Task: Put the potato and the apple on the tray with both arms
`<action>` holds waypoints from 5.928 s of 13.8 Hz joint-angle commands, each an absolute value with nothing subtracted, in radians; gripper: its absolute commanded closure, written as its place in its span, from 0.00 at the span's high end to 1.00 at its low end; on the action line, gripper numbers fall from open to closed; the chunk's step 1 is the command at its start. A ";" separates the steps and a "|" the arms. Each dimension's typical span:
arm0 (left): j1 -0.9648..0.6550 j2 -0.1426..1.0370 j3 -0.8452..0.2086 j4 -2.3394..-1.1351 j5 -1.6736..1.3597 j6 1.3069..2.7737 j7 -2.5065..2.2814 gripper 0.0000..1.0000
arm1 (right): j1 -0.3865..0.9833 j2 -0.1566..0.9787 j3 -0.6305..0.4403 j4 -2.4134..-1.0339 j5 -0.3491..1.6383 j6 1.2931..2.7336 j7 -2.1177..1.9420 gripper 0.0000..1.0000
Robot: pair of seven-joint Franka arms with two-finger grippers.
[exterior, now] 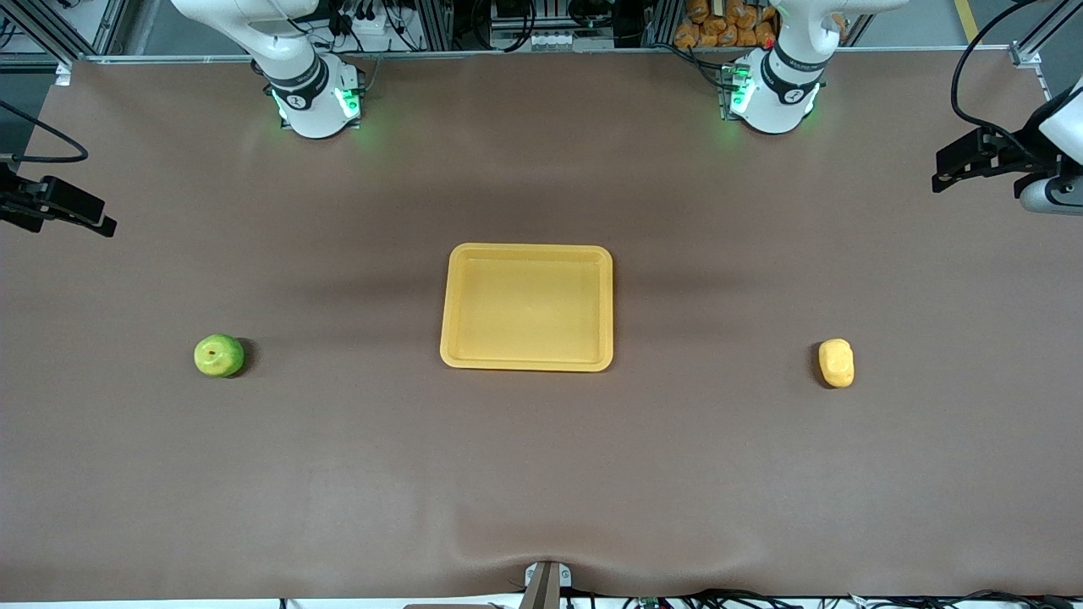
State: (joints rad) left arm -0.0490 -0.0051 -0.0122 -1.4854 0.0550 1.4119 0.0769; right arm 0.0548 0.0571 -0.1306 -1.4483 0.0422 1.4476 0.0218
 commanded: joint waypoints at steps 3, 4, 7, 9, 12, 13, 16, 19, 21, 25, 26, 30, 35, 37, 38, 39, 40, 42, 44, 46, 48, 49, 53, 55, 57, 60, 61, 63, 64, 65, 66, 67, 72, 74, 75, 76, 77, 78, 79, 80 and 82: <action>-0.052 0.000 -0.028 -1.486 0.095 1.413 0.069 1.00 | 0.052 0.035 -0.133 -1.470 0.057 1.451 0.025 1.00; -0.045 -0.002 -0.029 -1.488 0.089 1.411 0.080 1.00 | 0.052 0.035 -0.133 -1.470 0.055 1.451 0.023 1.00; -0.040 0.011 -0.026 -1.482 0.078 1.414 0.080 1.00 | 0.052 0.035 -0.133 -1.467 0.055 1.451 0.023 1.00; -0.044 0.014 -0.021 -1.486 0.069 1.413 0.069 1.00 | 0.051 0.037 -0.133 -1.465 0.055 1.453 0.023 1.00; -0.008 0.052 -0.020 -1.486 0.046 1.405 0.075 1.00 | 0.051 0.041 -0.135 -1.457 0.055 1.454 0.023 1.00; -0.003 0.055 -0.020 -1.488 0.020 1.405 0.071 1.00 | 0.049 0.041 -0.135 -1.457 0.057 1.454 0.023 1.00; -0.002 0.109 -0.020 -1.494 0.017 1.405 0.055 1.00 | 0.045 0.055 -0.137 -1.448 0.048 1.457 0.018 1.00; -0.011 0.149 -0.025 -1.537 -0.021 1.519 0.034 1.00 | 0.037 0.069 -0.140 -1.443 0.045 1.457 0.020 1.00; -0.011 0.147 -0.026 -1.563 -0.066 1.616 -0.100 1.00 | 0.043 0.080 -0.138 -1.442 0.035 1.457 0.018 1.00; -0.005 0.175 -0.026 -1.621 -0.043 1.643 -0.104 1.00 | 0.055 0.084 -0.135 -1.442 0.035 1.456 0.009 1.00; -0.006 0.202 -0.026 -1.623 -0.029 1.679 -0.094 1.00 | 0.055 0.086 -0.135 -1.442 0.035 1.457 0.008 1.00; -0.014 0.270 -0.032 -1.673 0.011 1.801 -0.087 1.00 | 0.046 0.171 -0.135 -1.442 0.038 1.466 -0.003 1.00; 0.003 0.291 -0.038 -1.700 0.018 1.908 0.154 1.00 | 0.037 0.262 -0.135 -1.447 0.037 1.502 -0.006 1.00; -0.003 0.330 -0.037 -1.700 0.047 2.004 0.189 1.00 | 0.028 0.300 -0.137 -1.447 0.037 1.509 -0.005 1.00; -0.011 0.351 -0.038 -1.698 0.081 2.029 0.186 1.00 | 0.025 0.311 -0.137 -1.454 0.038 1.537 -0.005 1.00; -0.014 0.368 -0.038 -1.700 0.092 2.045 0.177 1.00 | 0.020 0.321 -0.137 -1.460 0.041 1.557 -0.005 1.00; -0.014 0.377 -0.038 -1.701 0.094 2.058 0.175 1.00 | 0.020 0.333 -0.137 -1.463 0.043 1.563 -0.005 1.00; 0.003 0.385 -0.038 -1.704 0.091 2.074 0.167 1.00 | 0.020 0.351 -0.137 -1.465 0.044 1.586 -0.005 1.00; 0.018 0.412 -0.038 -1.707 0.086 2.074 0.141 1.00 | 0.014 0.377 -0.137 -1.471 0.044 1.617 -0.006 1.00; 0.031 0.457 -0.038 -1.703 0.078 2.103 0.100 1.00 | 0.002 0.397 -0.135 -1.499 0.051 1.663 -0.008 1.00; 0.031 0.488 -0.037 -1.706 0.078 2.149 0.095 1.00 | 0.002 0.416 -0.137 -1.512 0.051 1.684 -0.008 1.00; 0.029 0.511 -0.037 -1.704 0.078 2.184 0.086 1.00 | 0.000 0.426 -0.135 -1.513 0.051 1.690 -0.008 1.00; 0.018 0.568 -0.035 -1.727 0.092 2.256 0.032 1.00 | -0.024 0.491 -0.135 -1.516 0.052 1.739 -0.098 1.00; 0.031 0.568 -0.035 -1.772 0.091 2.314 0.025 1.00 | -0.038 0.515 -0.135 -1.517 0.055 1.770 -0.130 1.00; 0.044 0.581 -0.031 -1.822 0.091 2.411 -0.052 1.00 | -0.044 0.531 -0.135 -1.543 0.057 1.825 -0.130 1.00; 0.061 0.591 -0.031 -1.891 0.091 2.490 -0.084 1.00 | -0.049 0.554 -0.133 -1.585 0.090 1.900 -0.130 1.00; 0.063 0.586 -0.031 -1.899 0.092 2.490 -0.084 1.00 | -0.057 0.569 -0.135 -1.586 0.122 1.911 -0.133 1.00; 0.061 0.578 -0.031 -1.901 0.092 2.488 -0.086 1.00 | -0.058 0.595 -0.135 -1.586 0.129 1.945 -0.170 1.00; 0.061 0.577 -0.031 -1.899 0.092 2.488 -0.086 1.00 | -0.061 0.607 -0.135 -1.586 0.130 1.956 -0.193 1.00; 0.061 0.577 -0.031 -1.899 0.092 2.487 -0.086 1.00 | -0.069 0.618 -0.135 -1.586 0.130 1.962 -0.198 1.00; 0.061 0.577 -0.029 -1.901 0.092 2.487 -0.086 1.00 | -0.069 0.620 -0.135 -1.588 0.130 1.962 -0.198 1.00; 0.061 0.578 -0.029 -1.899 0.092 2.487 -0.086 1.00 | -0.071 0.623 -0.135 -1.592 0.130 1.963 -0.199 1.00; 0.063 0.578 -0.029 -1.899 0.092 2.485 -0.084 1.00 | -0.068 0.635 -0.135 -1.650 0.130 2.049 -0.201 1.00; 0.063 0.578 -0.029 -1.899 0.092 2.485 -0.083 0.94 | -0.071 0.635 -0.135 -1.657 0.130 2.051 -0.201 1.00; 0.063 0.577 -0.029 -1.899 0.092 2.482 -0.084 0.45 | -0.072 0.635 -0.135 -1.660 0.130 2.052 -0.201 1.00; 0.063 0.577 -0.029 -1.899 0.092 2.480 -0.084 0.07 | -0.074 0.637 -0.135 -1.661 0.130 2.054 -0.201 1.00; 0.069 0.577 -0.031 -1.898 0.092 2.479 -0.084 0.00 | -0.075 0.641 -0.135 -1.663 0.130 2.059 -0.201 1.00; 0.071 0.575 -0.031 -1.898 0.092 2.479 -0.086 0.00 | -0.081 0.647 -0.135 -1.663 0.130 2.059 -0.201 1.00; 0.071 0.577 -0.031 -1.898 0.092 2.479 -0.087 0.00 | -0.093 0.650 -0.135 -1.663 0.130 2.063 -0.201 1.00; 0.071 0.577 -0.031 -1.896 0.091 2.479 -0.089 0.00 | -0.097 0.653 -0.133 -1.675 0.130 2.074 -0.201 1.00; 0.071 0.577 -0.032 -1.894 0.091 2.479 -0.089 0.00 | -0.092 0.652 -0.133 -1.700 0.132 2.103 -0.201 1.00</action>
State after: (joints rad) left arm 0.0641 0.5979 -0.0278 -1.8777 0.0689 2.4763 -0.0607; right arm -0.0809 0.6488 -0.1429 -1.6758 0.1147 2.0719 -0.1839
